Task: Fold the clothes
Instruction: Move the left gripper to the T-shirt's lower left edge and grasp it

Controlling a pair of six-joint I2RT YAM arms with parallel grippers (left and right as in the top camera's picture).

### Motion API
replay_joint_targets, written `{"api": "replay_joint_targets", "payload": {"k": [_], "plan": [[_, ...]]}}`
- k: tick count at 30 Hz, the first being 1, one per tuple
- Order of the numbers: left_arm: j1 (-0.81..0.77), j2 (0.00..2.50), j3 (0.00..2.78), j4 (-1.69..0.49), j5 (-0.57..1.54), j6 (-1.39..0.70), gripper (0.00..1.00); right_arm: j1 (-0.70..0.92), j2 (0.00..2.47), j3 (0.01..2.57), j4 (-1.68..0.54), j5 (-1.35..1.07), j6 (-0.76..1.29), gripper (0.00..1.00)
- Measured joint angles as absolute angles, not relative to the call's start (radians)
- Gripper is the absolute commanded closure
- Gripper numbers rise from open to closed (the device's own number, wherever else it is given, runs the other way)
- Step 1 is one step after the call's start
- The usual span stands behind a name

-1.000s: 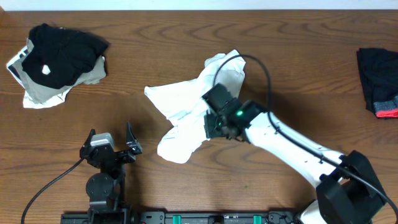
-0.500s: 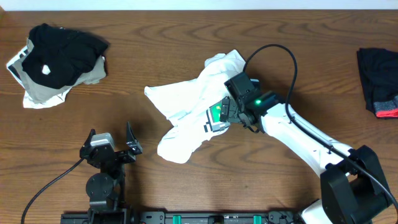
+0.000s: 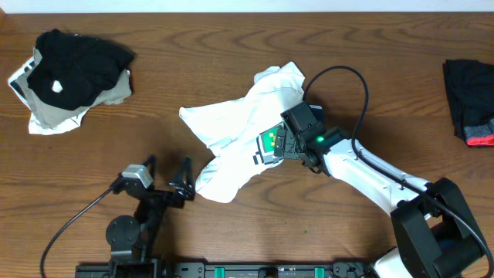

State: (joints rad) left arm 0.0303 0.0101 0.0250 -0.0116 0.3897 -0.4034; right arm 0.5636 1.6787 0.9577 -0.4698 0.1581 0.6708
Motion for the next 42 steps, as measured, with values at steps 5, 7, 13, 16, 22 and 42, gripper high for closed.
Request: {"api": "replay_joint_targets", "payload": {"k": [5,7,13,16,22,42], "plan": [[0.030,0.010,0.031,-0.023,0.658,-0.576,0.02,0.564,1.679,0.958,-0.470,0.158,0.671,0.01],[0.030,0.010,0.031,-0.026,0.722,-0.610,0.02,0.564,1.679,0.958,-0.469,0.158,0.671,0.01],[0.030,0.078,0.031,-0.030,0.801,-0.680,0.02,0.564,1.679,0.958,-0.470,0.158,0.673,0.01],[0.030,0.165,0.031,-0.030,0.813,-0.710,0.02,0.564,1.679,0.958,-0.470,0.158,0.673,0.01],[0.030,0.396,0.033,-0.031,0.807,-0.728,0.02,0.564,1.679,0.958,-0.467,0.158,0.673,0.01],[-0.161,0.665,0.303,-0.362,0.510,-0.573,0.02,0.564,1.679,0.958,-0.466,0.160,0.673,0.01]]}}
